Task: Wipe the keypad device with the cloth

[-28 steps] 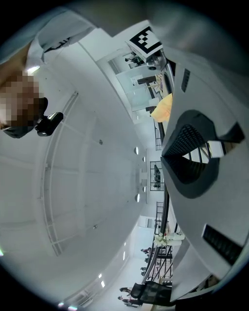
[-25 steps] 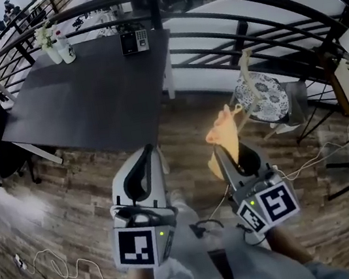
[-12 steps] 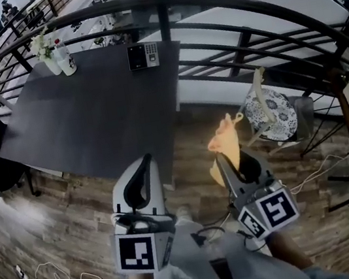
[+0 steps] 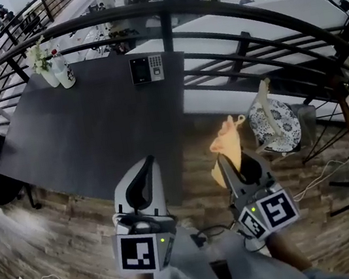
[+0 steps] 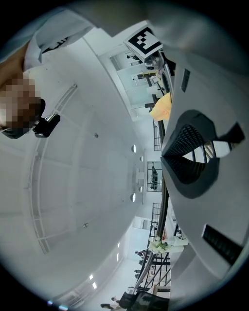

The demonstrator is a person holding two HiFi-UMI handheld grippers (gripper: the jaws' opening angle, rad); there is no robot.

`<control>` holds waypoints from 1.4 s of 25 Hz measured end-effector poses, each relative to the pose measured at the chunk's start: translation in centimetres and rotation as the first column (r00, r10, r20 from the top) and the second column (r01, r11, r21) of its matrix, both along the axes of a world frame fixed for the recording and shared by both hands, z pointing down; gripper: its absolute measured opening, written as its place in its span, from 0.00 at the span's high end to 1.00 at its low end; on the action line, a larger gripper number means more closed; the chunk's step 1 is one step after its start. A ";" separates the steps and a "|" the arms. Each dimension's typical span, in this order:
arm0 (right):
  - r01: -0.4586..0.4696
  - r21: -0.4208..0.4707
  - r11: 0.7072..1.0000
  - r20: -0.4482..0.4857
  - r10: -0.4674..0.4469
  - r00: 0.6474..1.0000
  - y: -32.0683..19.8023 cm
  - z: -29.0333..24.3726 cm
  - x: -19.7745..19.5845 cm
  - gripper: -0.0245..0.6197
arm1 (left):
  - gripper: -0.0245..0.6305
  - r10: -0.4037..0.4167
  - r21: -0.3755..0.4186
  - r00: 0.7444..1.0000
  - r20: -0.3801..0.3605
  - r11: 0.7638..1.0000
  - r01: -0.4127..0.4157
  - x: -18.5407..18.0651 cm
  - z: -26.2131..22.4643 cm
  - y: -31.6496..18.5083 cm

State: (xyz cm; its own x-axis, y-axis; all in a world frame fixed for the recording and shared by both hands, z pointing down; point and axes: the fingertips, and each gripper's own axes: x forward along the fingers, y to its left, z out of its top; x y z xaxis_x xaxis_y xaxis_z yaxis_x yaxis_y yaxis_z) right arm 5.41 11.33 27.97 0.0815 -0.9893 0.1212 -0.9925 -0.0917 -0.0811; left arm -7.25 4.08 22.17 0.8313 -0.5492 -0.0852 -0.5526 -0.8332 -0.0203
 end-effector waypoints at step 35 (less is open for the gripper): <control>0.071 -0.036 0.997 -0.036 -0.073 0.997 -11.3 1.2 3.0 0.80 | 0.95 -0.142 -0.004 0.990 0.011 0.990 0.142 -2.5 0.9 -8.6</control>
